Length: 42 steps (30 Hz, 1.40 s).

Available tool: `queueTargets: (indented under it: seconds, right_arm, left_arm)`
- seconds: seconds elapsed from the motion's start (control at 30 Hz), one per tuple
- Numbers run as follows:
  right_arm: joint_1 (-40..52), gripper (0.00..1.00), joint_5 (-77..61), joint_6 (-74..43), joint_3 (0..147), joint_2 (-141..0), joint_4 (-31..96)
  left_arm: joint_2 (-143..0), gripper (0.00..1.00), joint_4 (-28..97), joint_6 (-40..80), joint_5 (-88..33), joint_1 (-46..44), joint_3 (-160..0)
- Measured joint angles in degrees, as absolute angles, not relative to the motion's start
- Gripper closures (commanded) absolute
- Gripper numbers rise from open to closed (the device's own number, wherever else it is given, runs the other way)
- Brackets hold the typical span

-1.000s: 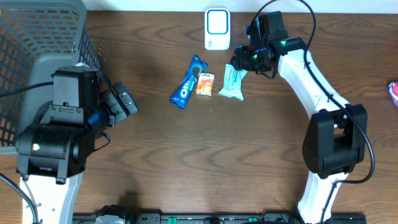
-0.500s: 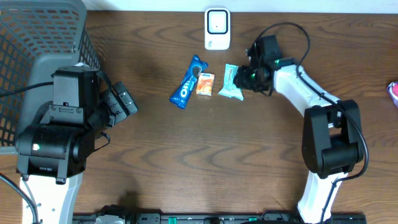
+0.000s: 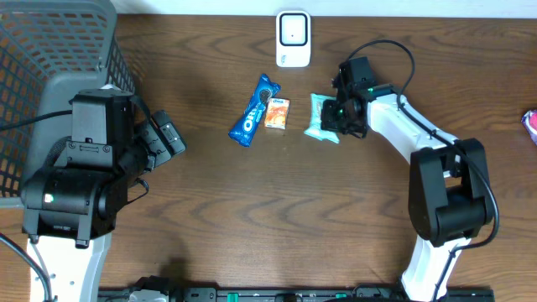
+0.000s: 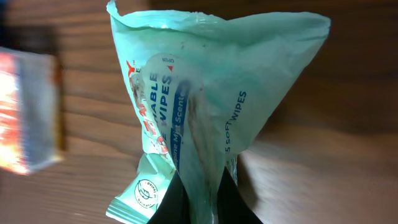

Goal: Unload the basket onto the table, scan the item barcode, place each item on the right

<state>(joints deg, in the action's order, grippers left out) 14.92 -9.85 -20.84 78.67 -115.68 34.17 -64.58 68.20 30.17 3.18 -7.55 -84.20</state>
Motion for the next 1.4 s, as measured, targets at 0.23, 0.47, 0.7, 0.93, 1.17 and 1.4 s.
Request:
queueTargets:
  seconds: [0.23, 0.47, 0.7, 0.93, 1.17, 1.4]
  right_arm:
    - [19.59, 0.99, 13.52, -19.25, 78.78, -111.92, 45.06]
    - [27.09, 0.99, 42.98, -20.18, 78.76, -111.68, 46.54]
    - [27.51, 0.99, 55.61, -20.49, 78.76, -112.46, 42.17]
    - [27.73, 0.99, 62.26, -16.25, 78.76, -119.85, 37.04]
    - [31.75, 0.62, 63.05, -13.04, 78.65, -123.00, 36.49]
    - [40.34, 0.39, 59.90, -10.20, 78.70, -123.00, 34.92]
  left_arm:
    - [-64.58, 0.02, 68.18, 30.17, 3.20, -7.55, -84.20]
    - [-64.58, 0.02, 68.18, 30.17, 3.20, -7.55, -84.20]
    - [-64.58, 0.02, 68.20, 30.17, 3.18, -7.55, -84.20]
    - [-64.58, 0.02, 68.20, 30.15, 3.18, -7.55, -84.20]
    - [-64.58, 0.02, 68.18, 30.17, 3.20, -7.55, -84.20]
    - [-64.58, 0.02, 68.20, 30.17, 3.18, -7.55, -84.20]
